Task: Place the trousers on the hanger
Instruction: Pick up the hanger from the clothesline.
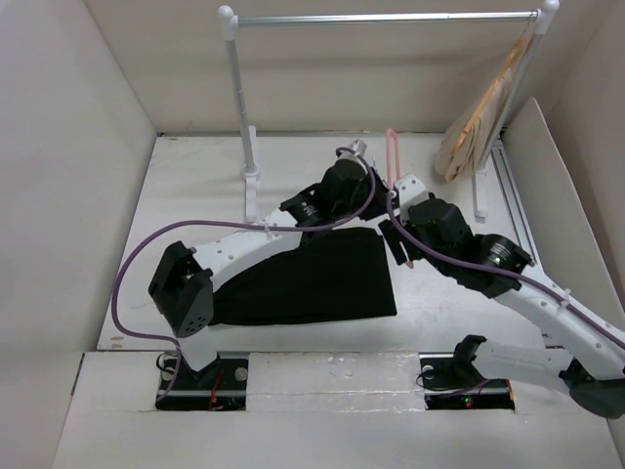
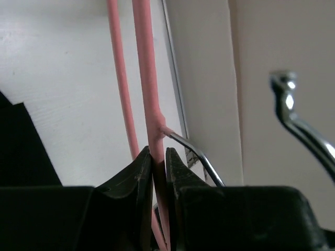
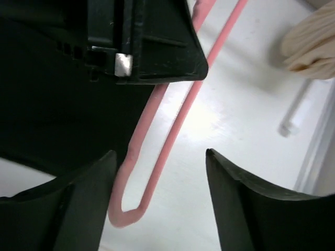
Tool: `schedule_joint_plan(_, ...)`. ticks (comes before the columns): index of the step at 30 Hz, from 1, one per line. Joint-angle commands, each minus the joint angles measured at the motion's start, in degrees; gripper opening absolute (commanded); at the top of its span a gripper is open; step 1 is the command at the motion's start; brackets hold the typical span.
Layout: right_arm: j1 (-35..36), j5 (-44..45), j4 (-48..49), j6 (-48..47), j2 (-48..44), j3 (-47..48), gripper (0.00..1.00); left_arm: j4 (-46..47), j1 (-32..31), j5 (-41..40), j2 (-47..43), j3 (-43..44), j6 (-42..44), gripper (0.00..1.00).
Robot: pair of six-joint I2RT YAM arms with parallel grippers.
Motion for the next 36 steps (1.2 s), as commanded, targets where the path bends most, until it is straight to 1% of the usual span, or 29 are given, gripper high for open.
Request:
schedule_joint_plan(1, -3.70, -10.10, 0.59, -0.78, -7.78, -0.87, 0.77, 10.30, 0.09, 2.23, -5.63, -8.68, -1.13, 0.00)
schedule_joint_plan(4, -7.32, -16.09, -0.02, -0.43, -10.61, -4.29, 0.80, 16.45, 0.09, 3.54, -7.57, -15.01, -3.24, 0.00)
schedule_joint_plan(5, -10.03, -17.25, 0.24, 0.01, -12.36, -5.86, 0.81, 18.64, 0.09, 3.90, -8.10, -16.16, -3.60, 0.00)
schedule_joint_plan(7, -13.11, -21.89, 1.47, 1.84, -13.42, -10.44, 0.79, 20.94, 0.09, 3.99, -9.59, -19.49, -4.57, 0.00)
schedule_joint_plan(8, -16.26, -25.40, 3.30, 2.90, -14.21, -13.23, 0.75, 22.52, -0.61, 3.90, -10.12, -20.72, -4.31, 0.00)
schedule_joint_plan(9, -17.95, -25.43, 4.71, 3.35, -14.66, -13.26, 0.72, 22.79, -0.61, 3.81, -10.65, -21.26, -4.30, 0.00)
schedule_joint_plan(10, -19.62, -31.52, 6.29, 3.87, -15.01, -16.05, 0.71, 23.15, -1.40, 3.81, -11.61, -21.87, -3.96, 0.00)
schedule_joint_plan(11, -22.85, -35.24, 10.66, 5.01, -15.19, -17.73, 0.71, 24.37, -2.10, 3.81, -12.23, -22.58, -3.87, 0.00)
schedule_joint_plan(12, -24.10, -39.37, 13.57, 5.72, -15.19, -19.49, 0.71, 25.25, -2.11, 3.64, -12.84, -24.50, -4.13, 0.00)
schedule_joint_plan(13, -24.99, -45.67, 15.86, 6.51, -15.19, -22.98, 0.74, 26.48, -2.11, 3.64, -14.15, -25.47, -4.82, 0.00)
schedule_joint_plan(14, -25.60, -47.48, 19.28, 9.39, -15.19, -24.24, 0.79, 28.58, -2.11, 3.90, -14.95, -26.61, -5.35, 0.00)
schedule_joint_plan(16, -26.14, -48.20, 24.64, 13.17, -15.80, -28.27, 0.82, 30.17, -2.63, 3.46, -17.31, -29.34, -6.23, 0.00)
schedule_joint_plan(17, -26.14, -48.20, 24.67, 13.19, -15.98, -28.29, 0.82, 30.18, -2.63, 3.46, -17.33, -29.79, -6.24, 0.00)
schedule_joint_plan(19, -26.14, -50.29, 30.70, 14.50, -16.33, -30.65, 0.82, 30.27, -3.24, 3.37, -18.91, -30.40, -5.98, 0.00)
schedule_joint_plan(20, -26.75, -51.26, 31.87, 14.95, -16.33, -31.10, 0.81, 30.27, -3.25, 3.02, -19.43, -31.01, -5.89, 0.00)
schedule_joint_plan(21, -27.45, -53.54, 32.93, 16.00, -16.16, -31.45, 0.80, 30.27, -3.25, 2.67, -20.31, -31.46, -5.97, 0.00)
schedule_joint_plan(22, -27.46, -55.39, 35.46, 16.18, -16.24, -32.15, 0.74, 29.75, -3.25, 2.23, -20.75, -31.72, -5.97, 0.00)
schedule_joint_plan(24, -28.95, -58.47, 35.67, 15.75, -16.94, -31.55, 0.63, 28.69, -3.25, 0.83, -21.81, -32.42, -5.80, 0.00)
schedule_joint_plan(25, -29.47, -57.35, 31.31, 14.96, -17.47, -30.67, 0.54, 27.29, -3.25, 0.30, -22.07, -32.51, -5.45, 0.00)
schedule_joint_plan(26, -29.48, -55.34, 28.66, 14.60, -18.17, -28.23, 0.53, 26.15, -3.25, -0.92, -22.34, -32.43, -4.84, 0.00)
schedule_joint_plan(27, -29.48, -49.66, 24.71, 12.77, -18.78, -26.46, 0.52, 25.27, -3.25, -1.46, -23.12, -32.34, -4.48, 0.00)
schedule_joint_plan(28, -30.09, -46.04, 16.50, 11.97, -19.66, -24.45, 0.53, 24.39, -3.25, -1.90, -23.31, -32.34, -4.05, 0.00)
schedule_joint_plan(29, -30.09, -43.65, 14.33, 11.09, -19.93, -21.55, 0.55, 24.12, -3.25, -2.51, -23.66, -32.34, -3.78, 0.00)
schedule_joint_plan(30, -30.96, -42.84, 13.35, 9.95, -20.46, -21.00, 0.58, 23.94, -3.25, -2.60, -23.92, -32.34, -3.52, 0.00)
schedule_joint_plan(31, -32.28, -44.66, 15.60, 9.68, -20.98, -21.08, 0.66, 23.94, -3.25, -2.52, -23.92, -32.34, -3.51, 0.00)
schedule_joint_plan(32, -32.99, -47.81, 17.97, 9.85, -21.16, -21.52, 0.69, 24.20, -3.25, -2.34, -23.84, -32.34, -3.51, 0.00)
schedule_joint_plan(33, -33.60, -54.72, 20.61, 10.38, -20.90, -22.57, 0.71, 24.29, -3.25, -2.08, -23.57, -32.25, -3.77, 0.00)
schedule_joint_plan(34, -33.61, -56.88, 22.81, 12.56, -20.55, -22.75, 0.73, 24.38, -3.25, -1.90, -23.48, -32.25, -4.04, 0.00)
schedule_joint_plan(36, -34.14, -58.91, 24.14, 15.28, -19.76, -23.28, 0.75, 25.08, -3.25, -1.55, -23.40, -32.60, -4.83, 0.00)
